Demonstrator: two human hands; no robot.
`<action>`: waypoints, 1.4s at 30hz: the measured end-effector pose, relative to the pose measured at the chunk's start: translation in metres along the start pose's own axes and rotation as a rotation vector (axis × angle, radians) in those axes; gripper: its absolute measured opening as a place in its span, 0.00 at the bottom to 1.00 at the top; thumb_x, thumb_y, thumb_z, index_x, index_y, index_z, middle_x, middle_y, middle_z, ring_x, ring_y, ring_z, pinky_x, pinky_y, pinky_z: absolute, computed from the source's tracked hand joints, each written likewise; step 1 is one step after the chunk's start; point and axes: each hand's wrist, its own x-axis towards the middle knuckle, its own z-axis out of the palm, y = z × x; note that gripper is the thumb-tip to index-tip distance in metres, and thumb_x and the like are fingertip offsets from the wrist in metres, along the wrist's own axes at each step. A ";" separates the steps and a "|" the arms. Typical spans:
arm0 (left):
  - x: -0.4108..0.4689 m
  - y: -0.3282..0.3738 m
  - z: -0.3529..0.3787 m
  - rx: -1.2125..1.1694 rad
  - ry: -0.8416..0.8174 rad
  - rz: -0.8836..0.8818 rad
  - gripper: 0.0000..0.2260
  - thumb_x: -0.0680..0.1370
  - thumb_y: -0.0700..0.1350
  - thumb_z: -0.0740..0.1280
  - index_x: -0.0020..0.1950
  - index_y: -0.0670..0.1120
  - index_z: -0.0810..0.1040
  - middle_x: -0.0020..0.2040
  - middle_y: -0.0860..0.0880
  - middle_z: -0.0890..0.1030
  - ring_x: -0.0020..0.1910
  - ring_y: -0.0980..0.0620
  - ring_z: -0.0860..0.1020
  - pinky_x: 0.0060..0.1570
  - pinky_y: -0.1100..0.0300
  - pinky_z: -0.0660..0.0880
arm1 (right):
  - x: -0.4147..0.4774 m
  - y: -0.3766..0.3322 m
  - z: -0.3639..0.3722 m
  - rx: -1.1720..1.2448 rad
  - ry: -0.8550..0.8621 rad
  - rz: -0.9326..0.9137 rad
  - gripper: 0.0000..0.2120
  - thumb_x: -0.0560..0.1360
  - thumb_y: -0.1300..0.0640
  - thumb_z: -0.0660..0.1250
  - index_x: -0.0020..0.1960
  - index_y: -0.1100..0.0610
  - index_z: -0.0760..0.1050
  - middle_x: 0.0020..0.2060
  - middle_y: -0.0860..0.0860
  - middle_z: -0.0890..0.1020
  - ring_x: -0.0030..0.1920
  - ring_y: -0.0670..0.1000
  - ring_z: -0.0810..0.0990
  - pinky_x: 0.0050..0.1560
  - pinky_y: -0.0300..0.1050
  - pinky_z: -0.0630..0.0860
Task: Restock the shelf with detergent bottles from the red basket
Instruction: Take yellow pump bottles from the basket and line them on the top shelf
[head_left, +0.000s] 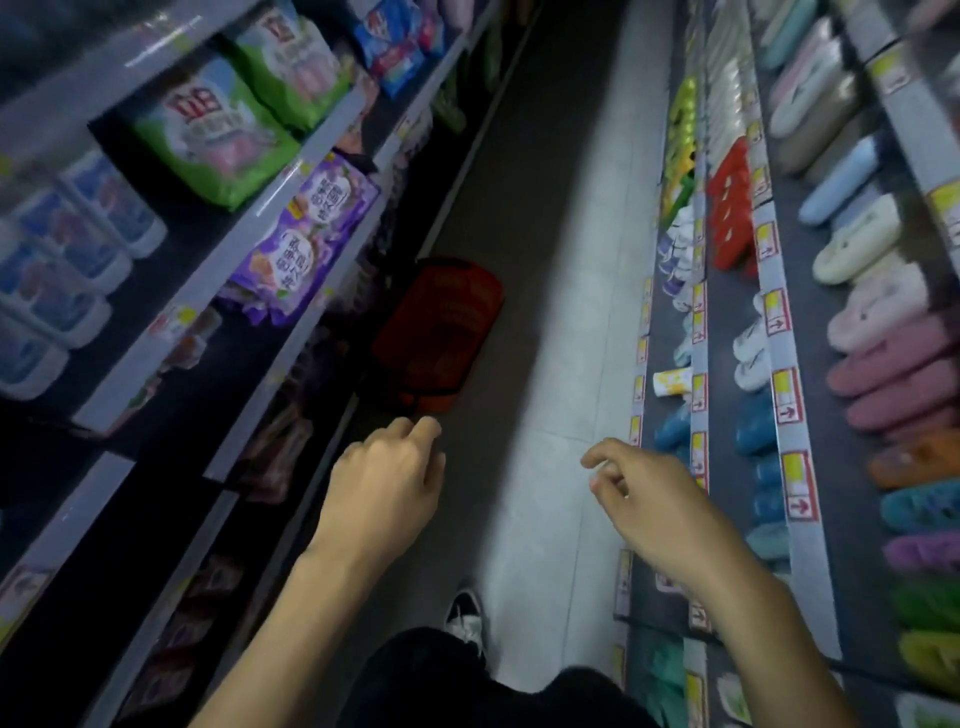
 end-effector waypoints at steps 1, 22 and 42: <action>0.021 0.003 0.000 -0.006 0.003 0.023 0.09 0.79 0.49 0.64 0.57 0.47 0.75 0.46 0.48 0.78 0.41 0.43 0.80 0.35 0.50 0.77 | 0.014 0.002 -0.011 0.021 0.041 0.007 0.09 0.80 0.56 0.62 0.58 0.49 0.77 0.43 0.46 0.84 0.45 0.49 0.82 0.50 0.52 0.80; 0.392 0.095 0.026 0.137 -0.082 -0.009 0.09 0.78 0.51 0.65 0.57 0.50 0.77 0.48 0.49 0.79 0.47 0.45 0.79 0.41 0.51 0.77 | 0.370 0.089 -0.187 0.048 -0.049 -0.126 0.11 0.82 0.56 0.58 0.61 0.49 0.75 0.44 0.45 0.81 0.38 0.48 0.76 0.42 0.49 0.76; 0.525 -0.062 0.052 -0.165 -0.015 -0.813 0.17 0.82 0.55 0.58 0.70 0.52 0.67 0.56 0.51 0.79 0.50 0.47 0.81 0.44 0.53 0.77 | 0.674 -0.117 -0.194 -0.544 -0.552 -0.642 0.13 0.82 0.51 0.60 0.66 0.49 0.73 0.54 0.46 0.80 0.51 0.49 0.80 0.53 0.51 0.80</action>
